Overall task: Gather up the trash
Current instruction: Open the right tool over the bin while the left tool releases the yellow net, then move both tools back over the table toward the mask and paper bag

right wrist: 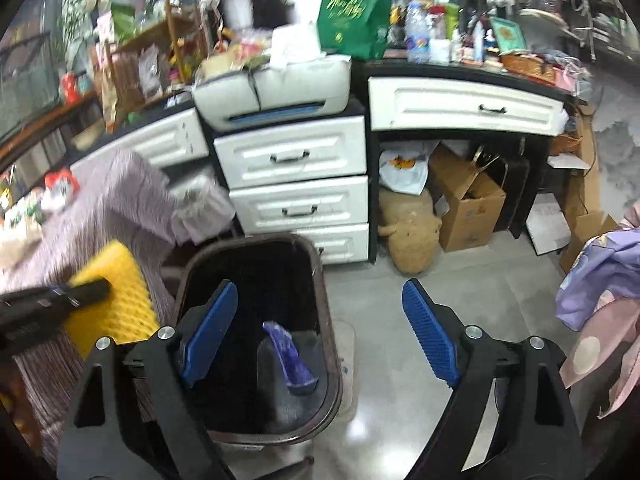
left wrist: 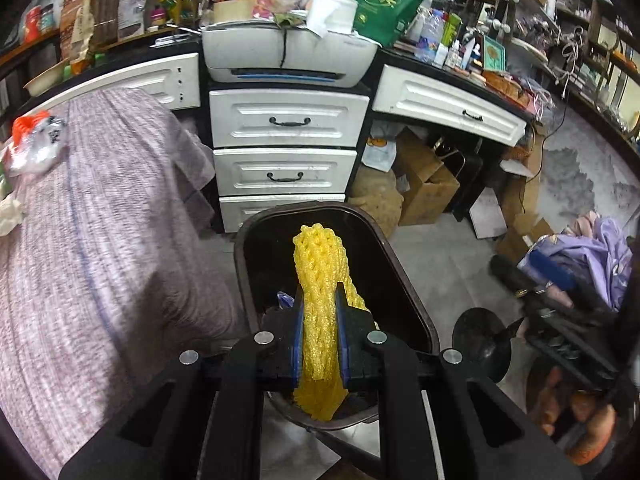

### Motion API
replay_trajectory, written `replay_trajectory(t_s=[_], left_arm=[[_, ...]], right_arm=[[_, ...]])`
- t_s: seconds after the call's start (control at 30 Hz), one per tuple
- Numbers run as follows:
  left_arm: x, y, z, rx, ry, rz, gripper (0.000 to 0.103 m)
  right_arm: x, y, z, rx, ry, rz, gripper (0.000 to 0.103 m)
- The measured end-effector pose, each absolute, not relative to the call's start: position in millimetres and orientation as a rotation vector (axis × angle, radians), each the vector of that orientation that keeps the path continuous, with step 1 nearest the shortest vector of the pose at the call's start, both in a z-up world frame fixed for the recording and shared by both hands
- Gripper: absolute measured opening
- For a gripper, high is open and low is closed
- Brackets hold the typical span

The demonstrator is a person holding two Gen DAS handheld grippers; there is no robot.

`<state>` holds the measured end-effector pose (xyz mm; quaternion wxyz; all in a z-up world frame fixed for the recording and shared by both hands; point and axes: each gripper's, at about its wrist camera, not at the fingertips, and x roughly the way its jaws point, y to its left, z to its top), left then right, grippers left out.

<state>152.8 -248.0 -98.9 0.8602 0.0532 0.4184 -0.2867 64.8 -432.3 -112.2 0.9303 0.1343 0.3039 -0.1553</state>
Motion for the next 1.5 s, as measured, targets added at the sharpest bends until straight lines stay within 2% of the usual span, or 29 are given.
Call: replay_trajectory(t_s=[0.37,0.43,0.5,0.53,0.7,0.8,1.17,1.5], left_arm=[[159,-275,-119,0.166,0.947,-0.612,0.016],[159,-277,-123,0.17,0.962,-0.616,0.025],[160,-279,-124,0.166,0.966,-0.612,0.06],[160,-278,-123,0.157,0.959,-0.614,0.066],[151,-279,-120,0.181,0.929,-0.639,0.085],[144,-277,-118,0.209,0.905,-0.629,0.092],[125,-242,-90,0.173,0.844,-0.619,0.097],[105,-192,-49,0.158,0.718,-0.562,0.097]], right_arm=[[56,-448,-115,0.336,0.623,-0.352,0.084],[55,-449,-116,0.339,0.628,-0.354,0.084],[55,-450,-117,0.344,0.63,-0.357,0.084],[55,-451,-117,0.345,0.631,-0.357,0.084],[55,-452,-119,0.352,0.641,-0.359,0.087],[55,-451,-119,0.353,0.642,-0.361,0.089],[59,-446,-113,0.362,0.649,-0.325,0.092],[78,-411,-82,0.28,0.624,-0.208,0.092]])
